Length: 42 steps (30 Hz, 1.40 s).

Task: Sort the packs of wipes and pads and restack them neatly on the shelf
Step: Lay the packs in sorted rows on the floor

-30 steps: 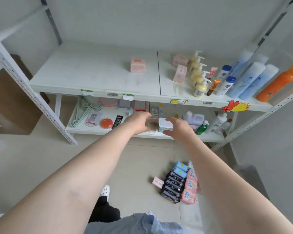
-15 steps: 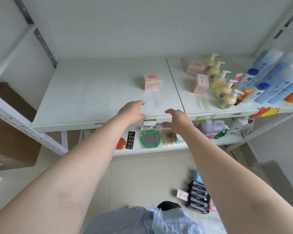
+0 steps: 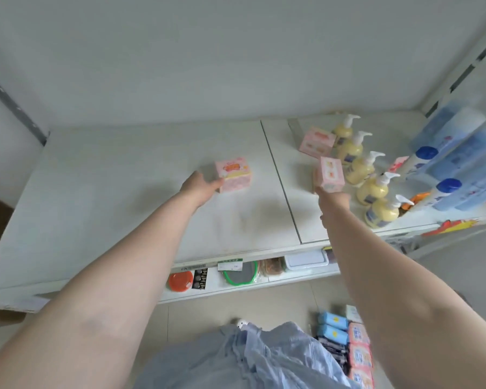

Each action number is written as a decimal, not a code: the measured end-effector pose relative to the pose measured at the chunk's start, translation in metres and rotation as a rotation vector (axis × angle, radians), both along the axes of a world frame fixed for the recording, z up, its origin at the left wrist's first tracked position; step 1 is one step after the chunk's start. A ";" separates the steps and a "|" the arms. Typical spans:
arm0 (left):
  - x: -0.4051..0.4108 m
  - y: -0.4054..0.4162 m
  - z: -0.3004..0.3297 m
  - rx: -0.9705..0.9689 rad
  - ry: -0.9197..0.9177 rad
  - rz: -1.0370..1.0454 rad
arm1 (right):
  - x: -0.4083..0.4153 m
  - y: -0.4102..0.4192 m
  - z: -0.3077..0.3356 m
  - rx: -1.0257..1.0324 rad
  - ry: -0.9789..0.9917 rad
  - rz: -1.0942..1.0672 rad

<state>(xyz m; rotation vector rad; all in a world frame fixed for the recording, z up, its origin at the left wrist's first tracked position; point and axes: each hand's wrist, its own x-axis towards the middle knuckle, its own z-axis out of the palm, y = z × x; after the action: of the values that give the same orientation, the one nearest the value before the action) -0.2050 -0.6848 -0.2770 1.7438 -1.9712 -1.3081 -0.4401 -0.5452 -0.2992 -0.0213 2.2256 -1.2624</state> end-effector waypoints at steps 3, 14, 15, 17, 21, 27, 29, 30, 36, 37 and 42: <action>-0.016 -0.021 -0.004 0.052 0.048 0.095 | -0.026 -0.018 -0.001 -0.069 -0.094 -0.145; -0.048 -0.071 -0.047 0.112 -0.034 0.176 | -0.051 -0.043 -0.032 -0.102 -0.111 -0.211; -0.051 -0.072 -0.050 0.107 -0.033 0.155 | -0.051 -0.041 -0.034 -0.107 -0.085 -0.213; -0.054 -0.071 -0.056 0.098 -0.039 0.110 | -0.053 -0.042 -0.035 -0.107 -0.050 -0.210; -0.052 -0.061 -0.058 0.105 -0.012 0.117 | -0.046 -0.047 -0.031 -0.157 0.010 -0.083; -0.036 -0.029 -0.056 0.084 0.229 0.049 | -0.031 -0.053 -0.018 -0.183 -0.081 0.040; -0.028 -0.021 -0.048 0.079 0.280 0.033 | -0.031 -0.056 -0.007 -0.269 -0.275 0.024; -0.023 -0.018 -0.042 0.084 0.305 0.024 | -0.030 -0.058 -0.003 -0.325 -0.363 0.026; 0.007 0.000 -0.011 0.083 0.409 -0.042 | -0.013 -0.045 0.017 -0.400 -0.498 0.135; 0.012 0.004 -0.008 0.096 0.422 -0.062 | -0.009 -0.040 0.020 -0.400 -0.506 0.147; 0.042 0.035 -0.003 0.111 0.440 -0.189 | 0.023 -0.009 0.029 -0.362 -0.494 0.199</action>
<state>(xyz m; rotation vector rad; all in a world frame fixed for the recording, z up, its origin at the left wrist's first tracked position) -0.1629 -0.6494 -0.2797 1.1922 -1.8642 -1.7172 -0.4170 -0.5544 -0.2699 -0.0603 1.5244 -1.3676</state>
